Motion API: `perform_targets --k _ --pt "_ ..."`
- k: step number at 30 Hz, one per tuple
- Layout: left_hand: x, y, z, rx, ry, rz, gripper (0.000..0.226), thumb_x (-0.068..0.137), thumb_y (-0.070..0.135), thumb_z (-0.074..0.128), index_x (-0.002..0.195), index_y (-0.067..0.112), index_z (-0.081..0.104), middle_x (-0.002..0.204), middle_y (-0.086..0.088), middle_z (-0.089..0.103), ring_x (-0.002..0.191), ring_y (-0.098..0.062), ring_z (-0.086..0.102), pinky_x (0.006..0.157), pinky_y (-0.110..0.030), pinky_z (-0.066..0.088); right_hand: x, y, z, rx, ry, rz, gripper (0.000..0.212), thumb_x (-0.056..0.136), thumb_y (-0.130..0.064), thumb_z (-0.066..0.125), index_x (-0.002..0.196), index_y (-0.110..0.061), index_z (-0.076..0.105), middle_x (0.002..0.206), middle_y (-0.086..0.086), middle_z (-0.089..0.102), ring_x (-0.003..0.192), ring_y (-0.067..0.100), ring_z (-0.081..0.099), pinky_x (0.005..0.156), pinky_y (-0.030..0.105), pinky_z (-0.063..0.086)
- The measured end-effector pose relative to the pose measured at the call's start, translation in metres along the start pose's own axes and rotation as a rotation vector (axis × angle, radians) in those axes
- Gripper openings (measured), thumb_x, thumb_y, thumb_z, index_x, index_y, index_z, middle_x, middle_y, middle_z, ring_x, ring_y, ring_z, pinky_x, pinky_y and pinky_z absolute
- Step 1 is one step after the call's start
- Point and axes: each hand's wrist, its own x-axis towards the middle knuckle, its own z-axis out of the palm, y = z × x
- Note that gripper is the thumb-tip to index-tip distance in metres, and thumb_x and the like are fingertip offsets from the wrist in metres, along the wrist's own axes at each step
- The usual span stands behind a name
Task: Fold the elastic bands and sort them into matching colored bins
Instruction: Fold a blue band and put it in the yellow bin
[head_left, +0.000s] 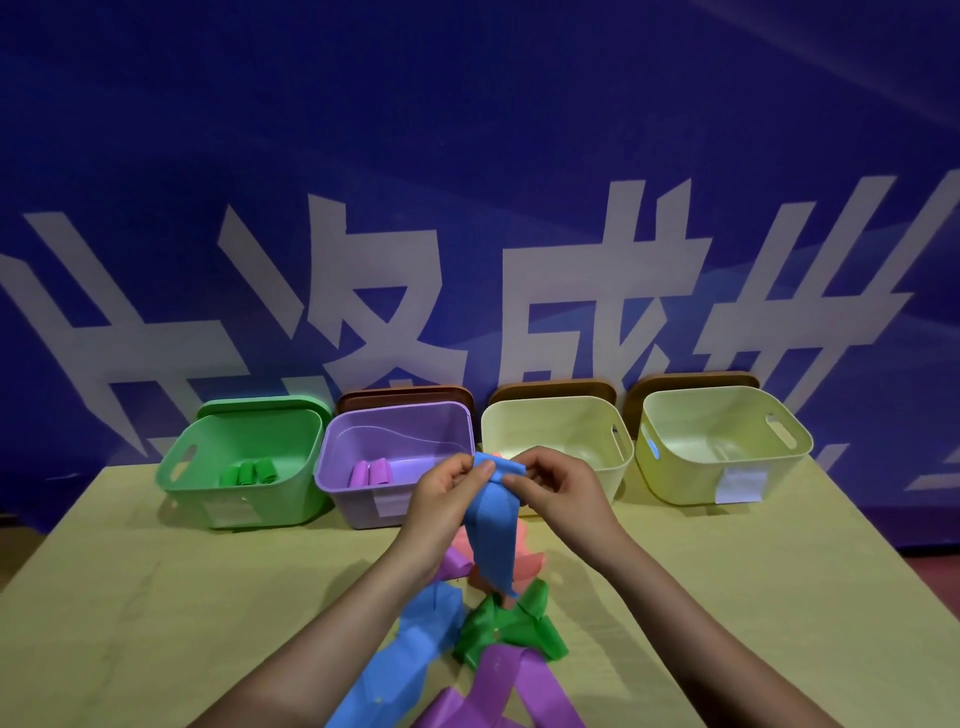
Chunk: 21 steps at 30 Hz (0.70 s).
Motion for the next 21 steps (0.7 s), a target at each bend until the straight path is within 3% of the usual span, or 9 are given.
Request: perform_targets --k 4,6,8,11,14,17,21 --pt "0.0 0.003 0.001 -0.107 0.002 -0.153 0.026 0.087 0.032 0.065 0.096 0.008 0.069 0.095 -0.015 0.07 0.09 -0.027 0.065 0.083 -0.041 0.048 0.004 -0.002 0.002 0.025 0.068 -0.016 0.015 0.084 -0.004 0.068 0.077 -0.017 0.069 0.069 0.01 0.059 0.065 0.015 0.051 0.062 0.034 0.044" --pt "0.001 0.002 0.001 -0.154 -0.014 -0.183 0.036 0.081 0.038 0.066 0.101 0.008 0.071 0.1 -0.018 0.071 0.093 -0.028 0.066 0.086 -0.04 0.049 0.006 -0.002 0.003 -0.107 0.081 -0.098 0.012 0.084 -0.007 0.067 0.079 -0.019 0.069 0.072 0.006 0.062 0.066 0.013 0.052 0.062 0.03 0.044" --pt "0.002 0.004 0.0 -0.238 -0.012 -0.198 0.031 0.087 0.032 0.06 0.097 0.004 0.072 0.098 -0.02 0.071 0.09 -0.027 0.066 0.085 -0.036 0.05 0.007 -0.001 -0.001 -0.327 0.06 -0.245 0.007 0.083 -0.016 0.064 0.086 -0.018 0.07 0.075 -0.004 0.062 0.067 0.008 0.052 0.063 0.022 0.043" --pt "0.004 0.006 0.0 -0.264 -0.051 -0.199 0.036 0.097 0.024 0.049 0.082 0.005 0.076 0.091 -0.017 0.072 0.085 -0.02 0.069 0.083 -0.029 0.052 0.008 -0.003 -0.009 -0.558 -0.042 -0.408 0.017 0.084 -0.018 0.059 0.097 -0.015 0.071 0.08 -0.007 0.059 0.07 0.005 0.05 0.064 0.016 0.04" --pt "0.003 0.004 -0.001 -0.267 -0.031 -0.182 0.023 0.093 0.016 0.054 0.093 0.001 0.072 0.095 -0.02 0.071 0.088 -0.024 0.067 0.089 -0.034 0.051 0.012 -0.008 -0.015 -0.65 -0.106 -0.477 0.02 0.086 -0.018 0.058 0.101 -0.015 0.072 0.084 -0.001 0.063 0.076 0.01 0.055 0.068 0.014 0.037" --pt "0.003 0.003 -0.002 -0.284 -0.018 -0.183 0.022 0.093 0.012 0.053 0.103 -0.003 0.068 0.102 -0.024 0.069 0.094 -0.028 0.064 0.093 -0.038 0.048 0.015 -0.01 -0.021 -0.637 -0.195 -0.459 0.026 0.089 -0.018 0.056 0.11 -0.016 0.071 0.093 0.001 0.065 0.085 0.012 0.058 0.073 0.018 0.042" --pt "0.004 0.005 -0.003 -0.261 0.004 -0.146 0.018 0.096 0.005 0.048 0.099 -0.001 0.065 0.094 -0.018 0.069 0.086 -0.025 0.063 0.079 -0.032 0.05 0.015 -0.008 -0.023 -0.496 -0.237 -0.327 0.043 0.086 -0.006 0.043 0.118 -0.017 0.069 0.097 -0.001 0.064 0.089 0.009 0.06 0.081 0.022 0.049"
